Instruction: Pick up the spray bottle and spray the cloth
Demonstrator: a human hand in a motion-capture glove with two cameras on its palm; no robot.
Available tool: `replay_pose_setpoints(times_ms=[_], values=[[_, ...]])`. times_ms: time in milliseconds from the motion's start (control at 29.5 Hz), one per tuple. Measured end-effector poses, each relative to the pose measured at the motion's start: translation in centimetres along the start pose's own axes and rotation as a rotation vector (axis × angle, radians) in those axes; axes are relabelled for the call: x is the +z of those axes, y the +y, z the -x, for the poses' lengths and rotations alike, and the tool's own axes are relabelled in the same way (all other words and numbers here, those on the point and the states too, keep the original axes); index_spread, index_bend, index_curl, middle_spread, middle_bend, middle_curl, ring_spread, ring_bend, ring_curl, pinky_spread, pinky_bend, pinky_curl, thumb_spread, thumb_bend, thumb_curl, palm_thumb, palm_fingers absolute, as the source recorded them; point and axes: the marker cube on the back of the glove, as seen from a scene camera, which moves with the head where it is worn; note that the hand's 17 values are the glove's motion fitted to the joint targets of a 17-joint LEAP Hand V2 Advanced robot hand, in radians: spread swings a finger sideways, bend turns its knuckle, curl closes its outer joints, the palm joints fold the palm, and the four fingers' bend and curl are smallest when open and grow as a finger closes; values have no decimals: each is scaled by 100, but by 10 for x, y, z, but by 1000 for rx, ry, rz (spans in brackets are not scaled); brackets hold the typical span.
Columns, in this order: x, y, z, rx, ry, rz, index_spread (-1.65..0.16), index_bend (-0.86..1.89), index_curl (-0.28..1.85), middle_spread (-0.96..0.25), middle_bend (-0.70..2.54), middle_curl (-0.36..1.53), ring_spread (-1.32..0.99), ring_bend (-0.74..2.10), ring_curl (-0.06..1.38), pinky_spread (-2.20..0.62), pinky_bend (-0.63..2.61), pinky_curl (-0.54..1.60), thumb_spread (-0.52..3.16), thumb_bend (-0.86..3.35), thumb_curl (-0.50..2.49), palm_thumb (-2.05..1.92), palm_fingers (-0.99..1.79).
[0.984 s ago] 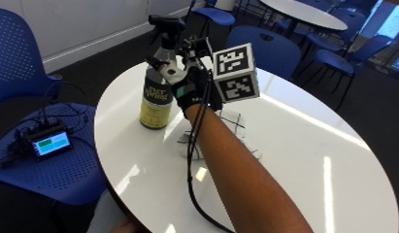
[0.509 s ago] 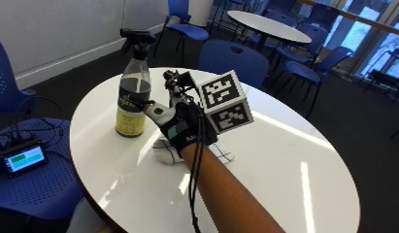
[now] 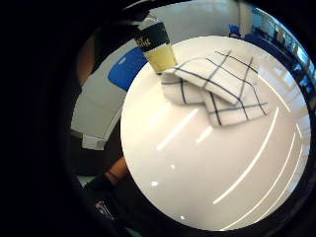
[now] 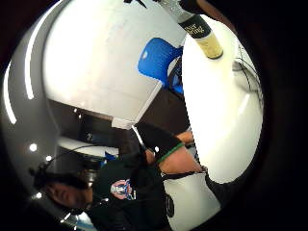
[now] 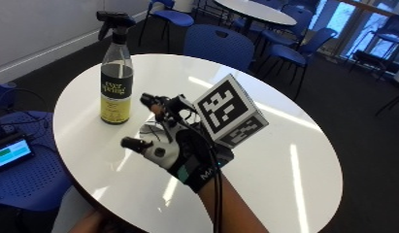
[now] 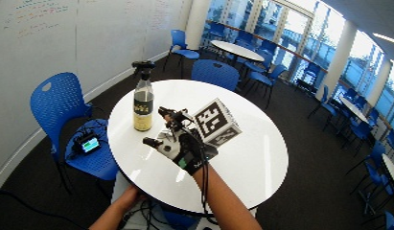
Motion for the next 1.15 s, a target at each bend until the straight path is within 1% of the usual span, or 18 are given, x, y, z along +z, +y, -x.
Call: replay_pose_setpoints(times_ms=[170, 373, 577, 746, 1153], values=[[18, 46, 13, -1, 84, 173, -43, 25, 34, -2, 21, 35, 0, 16, 27, 21, 27, 33, 100, -4, 37, 40, 35], [26, 78, 22, -1, 161, 272, -44, 27, 35, -3, 20, 35, 0, 14, 24, 22, 22, 32, 102, -3, 35, 38, 32], [22, 92, 29, -3, 186, 296, -44, 30, 37, -3, 16, 33, 1, 14, 22, 22, 23, 33, 105, -2, 34, 39, 26], [17, 98, 37, -16, 209, 283, -44, 32, 37, -3, 16, 31, 1, 15, 21, 22, 23, 33, 107, -2, 33, 39, 24], [9, 105, 34, 15, 247, 262, -45, 31, 37, -2, 16, 30, 2, 18, 20, 23, 23, 34, 109, -2, 31, 39, 24]])
